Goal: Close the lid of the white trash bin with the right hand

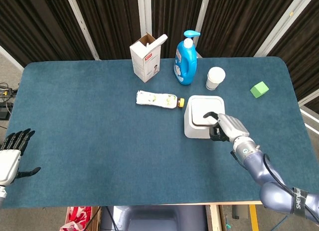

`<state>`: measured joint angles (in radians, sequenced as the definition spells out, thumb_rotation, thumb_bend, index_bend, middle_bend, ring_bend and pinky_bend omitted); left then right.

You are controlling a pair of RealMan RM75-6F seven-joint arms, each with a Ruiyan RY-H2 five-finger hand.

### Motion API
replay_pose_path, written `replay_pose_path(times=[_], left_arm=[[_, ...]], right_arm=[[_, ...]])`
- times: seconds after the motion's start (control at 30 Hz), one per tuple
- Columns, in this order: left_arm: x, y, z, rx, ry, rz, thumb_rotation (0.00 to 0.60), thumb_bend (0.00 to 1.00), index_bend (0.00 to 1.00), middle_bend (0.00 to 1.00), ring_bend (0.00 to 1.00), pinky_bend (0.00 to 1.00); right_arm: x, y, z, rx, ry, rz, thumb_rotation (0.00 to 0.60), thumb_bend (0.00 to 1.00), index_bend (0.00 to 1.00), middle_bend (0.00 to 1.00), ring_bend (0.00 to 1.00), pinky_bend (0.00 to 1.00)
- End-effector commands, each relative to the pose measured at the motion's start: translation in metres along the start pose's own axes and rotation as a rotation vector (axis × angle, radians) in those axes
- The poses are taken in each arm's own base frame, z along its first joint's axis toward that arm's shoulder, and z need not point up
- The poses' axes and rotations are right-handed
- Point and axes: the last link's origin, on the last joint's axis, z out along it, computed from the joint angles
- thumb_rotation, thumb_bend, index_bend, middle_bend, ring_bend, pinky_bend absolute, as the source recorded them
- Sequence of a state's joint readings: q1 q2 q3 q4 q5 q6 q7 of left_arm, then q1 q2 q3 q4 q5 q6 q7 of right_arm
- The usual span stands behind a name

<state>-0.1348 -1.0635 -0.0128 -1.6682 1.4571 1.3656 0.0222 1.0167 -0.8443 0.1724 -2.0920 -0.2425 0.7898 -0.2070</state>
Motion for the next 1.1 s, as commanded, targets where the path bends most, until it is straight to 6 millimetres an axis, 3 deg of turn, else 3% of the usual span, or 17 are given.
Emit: replay_pose_path(times=[0.03,0.83,1.1], left_arm=[[0.000,0.000,0.000,-0.001,-0.001,0.001,0.600,0.00,0.00,0.00,0.00,0.00],[0.000,0.001,-0.001,-0.009,0.001,0.003,0.600,0.00,0.00,0.00,0.00,0.00],[0.001,0.000,-0.001,-0.005,0.003,0.002,0.600,0.00,0.00,0.00,0.00,0.00]], right_arm=[[-0.002,0.002,0.000,-0.003,0.000,-0.007,0.600,0.71,0.25,0.79,0.85,0.80],[-0.022,0.014,0.002,-0.030,-0.043,-0.024,0.600,0.71,0.25,0.79,0.85,0.80],[-0.003,0.003,-0.003,0.015,0.046,-0.015,0.600,0.71,0.25,0.79,0.85,0.80]])
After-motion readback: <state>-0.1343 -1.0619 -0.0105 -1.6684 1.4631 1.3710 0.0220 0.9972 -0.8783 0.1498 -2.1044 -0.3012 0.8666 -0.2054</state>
